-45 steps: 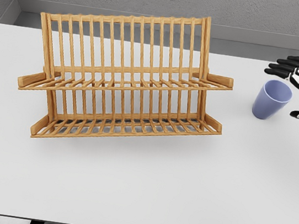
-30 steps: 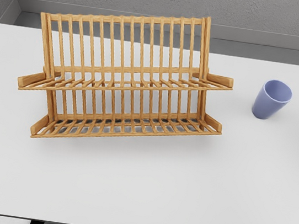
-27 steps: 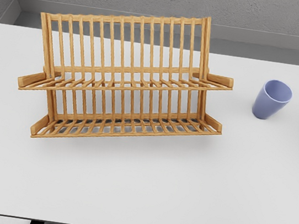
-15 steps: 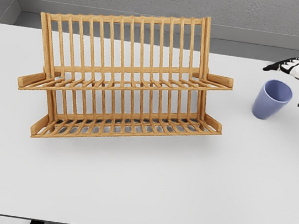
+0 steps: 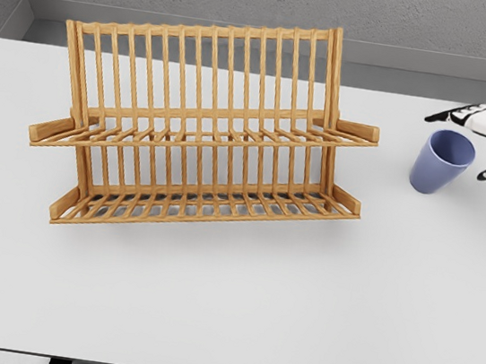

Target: Right arm put cup on second shelf

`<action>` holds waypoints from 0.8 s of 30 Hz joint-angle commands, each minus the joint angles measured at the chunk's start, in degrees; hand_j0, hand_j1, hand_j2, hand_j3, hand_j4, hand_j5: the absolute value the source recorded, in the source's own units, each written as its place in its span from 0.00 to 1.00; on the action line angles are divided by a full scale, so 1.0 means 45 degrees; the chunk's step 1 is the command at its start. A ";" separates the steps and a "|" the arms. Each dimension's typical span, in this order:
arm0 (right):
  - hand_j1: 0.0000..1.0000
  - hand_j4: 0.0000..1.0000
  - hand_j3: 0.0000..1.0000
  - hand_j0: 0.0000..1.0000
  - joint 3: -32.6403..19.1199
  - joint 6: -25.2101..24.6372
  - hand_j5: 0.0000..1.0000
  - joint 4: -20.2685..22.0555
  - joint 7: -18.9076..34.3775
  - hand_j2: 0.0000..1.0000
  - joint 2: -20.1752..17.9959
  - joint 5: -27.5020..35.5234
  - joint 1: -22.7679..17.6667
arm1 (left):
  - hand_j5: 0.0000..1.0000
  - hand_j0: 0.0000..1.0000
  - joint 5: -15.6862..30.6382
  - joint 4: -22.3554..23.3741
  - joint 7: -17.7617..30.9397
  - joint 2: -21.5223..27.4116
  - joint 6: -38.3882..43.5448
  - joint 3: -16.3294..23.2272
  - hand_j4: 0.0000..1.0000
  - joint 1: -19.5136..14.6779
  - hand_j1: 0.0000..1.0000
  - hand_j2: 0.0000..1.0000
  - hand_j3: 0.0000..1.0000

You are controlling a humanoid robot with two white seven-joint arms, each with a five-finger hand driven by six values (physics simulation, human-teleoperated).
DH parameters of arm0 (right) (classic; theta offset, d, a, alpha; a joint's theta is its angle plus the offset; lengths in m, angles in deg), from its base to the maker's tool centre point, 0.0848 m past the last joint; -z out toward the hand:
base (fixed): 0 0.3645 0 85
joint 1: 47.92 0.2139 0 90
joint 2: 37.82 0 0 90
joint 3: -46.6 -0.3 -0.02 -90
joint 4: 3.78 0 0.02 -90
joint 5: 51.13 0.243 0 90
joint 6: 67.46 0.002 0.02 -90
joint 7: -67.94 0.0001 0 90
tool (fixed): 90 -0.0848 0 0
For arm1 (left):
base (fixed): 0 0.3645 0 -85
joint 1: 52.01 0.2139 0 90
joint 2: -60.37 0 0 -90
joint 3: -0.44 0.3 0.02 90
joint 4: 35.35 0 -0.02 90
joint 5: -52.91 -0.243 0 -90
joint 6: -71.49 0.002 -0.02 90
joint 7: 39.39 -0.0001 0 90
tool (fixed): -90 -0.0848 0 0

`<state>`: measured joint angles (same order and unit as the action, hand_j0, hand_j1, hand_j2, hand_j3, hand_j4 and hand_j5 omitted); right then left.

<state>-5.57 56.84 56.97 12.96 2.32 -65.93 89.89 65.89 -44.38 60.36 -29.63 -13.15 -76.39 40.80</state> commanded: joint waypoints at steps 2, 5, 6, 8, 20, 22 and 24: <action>1.00 1.00 1.00 1.00 0.0166 -0.0024 1.00 -0.0375 -0.0005 1.00 0.0259 -0.0069 0.0098 | 1.00 1.00 0.0005 0.0014 0.0000 0.0001 0.0000 0.0002 1.00 0.0000 1.00 1.00 1.00; 1.00 1.00 1.00 1.00 0.0595 -0.0004 1.00 -0.1039 -0.0005 1.00 0.0728 -0.0147 0.0566 | 1.00 1.00 0.0005 -0.0005 0.0000 0.0001 0.0000 0.0002 1.00 0.0000 1.00 1.00 1.00; 1.00 1.00 1.00 1.00 0.0596 -0.0004 1.00 -0.1059 -0.0005 1.00 0.0728 -0.0147 0.0586 | 1.00 1.00 0.0005 0.0014 0.0000 0.0001 0.0000 0.0002 1.00 0.0000 1.00 1.00 1.00; 1.00 1.00 1.00 1.00 0.0615 -0.0024 1.00 -0.1059 -0.0005 1.00 0.0728 -0.0147 0.0586 | 1.00 1.00 0.0005 0.0014 0.0000 0.0001 0.0000 0.0002 1.00 0.0000 1.00 1.00 1.00; 1.00 1.00 1.00 1.00 0.0986 -0.0063 1.00 -0.1371 -0.0005 1.00 0.0963 -0.0147 0.0684 | 1.00 1.00 0.0005 0.0014 0.0000 0.0001 0.0000 0.0002 1.00 0.0000 1.00 1.00 1.00; 1.00 1.00 1.00 1.00 0.0986 -0.0063 1.00 -0.1372 -0.0005 1.00 0.0963 -0.0147 0.0684 | 1.00 1.00 0.0005 0.0014 0.0000 0.0001 0.0000 0.0002 1.00 0.0000 1.00 1.00 1.00; 1.00 1.00 1.00 1.00 0.0986 -0.0063 1.00 -0.1450 -0.0005 1.00 0.0963 -0.0147 0.0684 | 1.00 1.00 0.0005 -0.0005 0.0000 0.0001 0.0000 0.0002 1.00 0.0000 1.00 1.00 1.00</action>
<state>-1.12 56.72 50.76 12.96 6.67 -66.91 92.97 65.89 -44.37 60.37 -29.63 -13.15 -76.39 40.80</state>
